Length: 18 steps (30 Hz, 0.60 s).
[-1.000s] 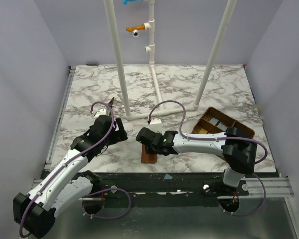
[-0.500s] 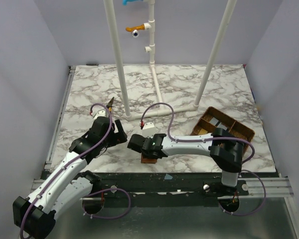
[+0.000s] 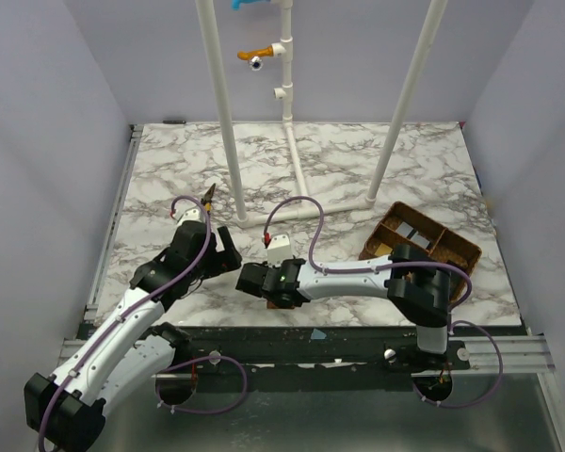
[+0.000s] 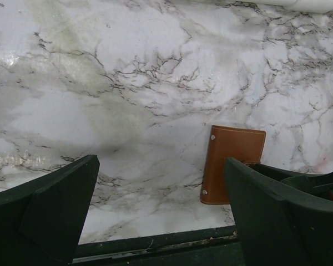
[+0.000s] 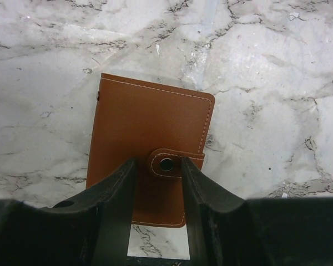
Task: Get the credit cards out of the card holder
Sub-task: Open the card holder at the center of the board.
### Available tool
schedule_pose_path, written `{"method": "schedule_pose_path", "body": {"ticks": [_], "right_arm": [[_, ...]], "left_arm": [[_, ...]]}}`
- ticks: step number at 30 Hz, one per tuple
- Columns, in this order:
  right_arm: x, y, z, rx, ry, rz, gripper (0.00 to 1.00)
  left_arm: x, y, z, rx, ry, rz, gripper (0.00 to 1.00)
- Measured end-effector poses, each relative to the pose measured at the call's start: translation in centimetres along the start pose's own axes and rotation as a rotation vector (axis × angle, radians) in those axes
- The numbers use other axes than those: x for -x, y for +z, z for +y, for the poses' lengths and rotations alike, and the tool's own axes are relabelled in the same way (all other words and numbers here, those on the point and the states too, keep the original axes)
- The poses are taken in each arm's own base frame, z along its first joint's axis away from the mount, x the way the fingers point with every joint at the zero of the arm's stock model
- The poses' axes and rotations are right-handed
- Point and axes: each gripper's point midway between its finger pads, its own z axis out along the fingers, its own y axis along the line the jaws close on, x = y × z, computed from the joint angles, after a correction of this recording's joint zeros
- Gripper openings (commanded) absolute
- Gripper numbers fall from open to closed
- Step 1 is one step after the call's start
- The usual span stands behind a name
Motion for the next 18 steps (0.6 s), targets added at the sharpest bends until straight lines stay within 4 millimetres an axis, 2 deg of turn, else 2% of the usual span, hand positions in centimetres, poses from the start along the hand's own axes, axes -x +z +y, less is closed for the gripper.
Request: {"method": "schedule_pose_path", "body": {"ticks": [6,13,18], "right_arm": [[0.1,0.2,0.0,-0.004,0.008,-0.021,0.31],[0.1,0.4,-0.4,-0.011,0.027,-0.049,0.13],[0.1,0.4,-0.7,-0.001,0.055,-0.062,0.02]], "left_arm": [[-0.5,0.2,-0.1,-0.016,0.0,0.015,0.98],[-1.6,0.5,-0.3,-0.043,0.0,0.046,0.98],[-3.1,1.2,-1.2,-0.115,-0.023,0.097,0.93]]}}
